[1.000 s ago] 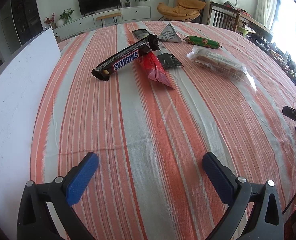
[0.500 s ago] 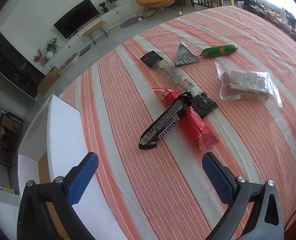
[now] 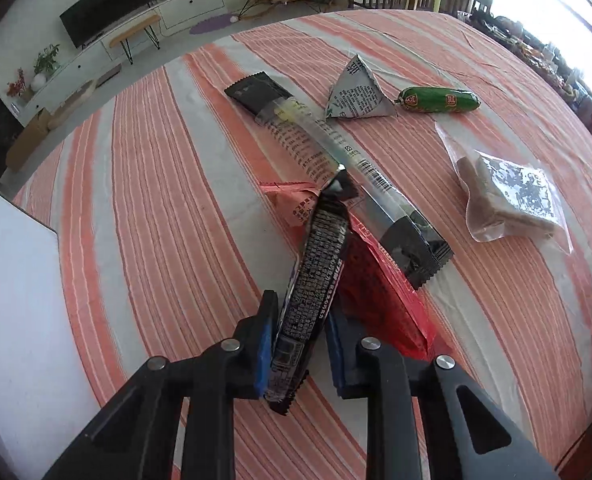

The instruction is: Organize snacks

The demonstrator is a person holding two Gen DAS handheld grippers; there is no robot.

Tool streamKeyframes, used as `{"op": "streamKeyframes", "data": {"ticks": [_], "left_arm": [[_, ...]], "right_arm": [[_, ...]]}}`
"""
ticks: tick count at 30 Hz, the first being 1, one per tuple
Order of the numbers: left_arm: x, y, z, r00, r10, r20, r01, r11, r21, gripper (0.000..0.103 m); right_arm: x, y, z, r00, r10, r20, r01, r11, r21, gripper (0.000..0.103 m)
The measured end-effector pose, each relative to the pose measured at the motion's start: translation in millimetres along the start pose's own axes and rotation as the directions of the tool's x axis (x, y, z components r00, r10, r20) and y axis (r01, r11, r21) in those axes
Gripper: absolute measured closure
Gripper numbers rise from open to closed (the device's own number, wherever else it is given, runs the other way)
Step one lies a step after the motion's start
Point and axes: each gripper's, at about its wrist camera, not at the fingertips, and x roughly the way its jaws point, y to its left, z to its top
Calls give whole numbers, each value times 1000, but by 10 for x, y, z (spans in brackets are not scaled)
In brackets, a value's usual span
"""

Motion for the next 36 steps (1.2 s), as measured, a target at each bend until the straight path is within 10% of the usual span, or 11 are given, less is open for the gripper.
{"op": "streamKeyframes", "data": {"ticks": [10, 17, 22, 36], "left_arm": [[-312, -255, -852, 995, -6, -95, -16, 975, -222, 86], [-509, -607, -1369, 999, -39, -4, 36, 966, -256, 82], [-493, -566, -1452, 994, 77, 79, -52, 960, -275, 17], [-369, -384, -1571, 961, 176, 213, -111, 953, -283, 0]], "right_arm": [[-4, -33, 13, 1000, 19, -1, -19, 1000, 14, 19], [-4, -33, 12, 1000, 19, -1, -19, 1000, 14, 19], [6, -3, 5, 1000, 7, -2, -7, 1000, 0, 19], [50, 148, -40, 999, -48, -16, 46, 996, -79, 13]]}}
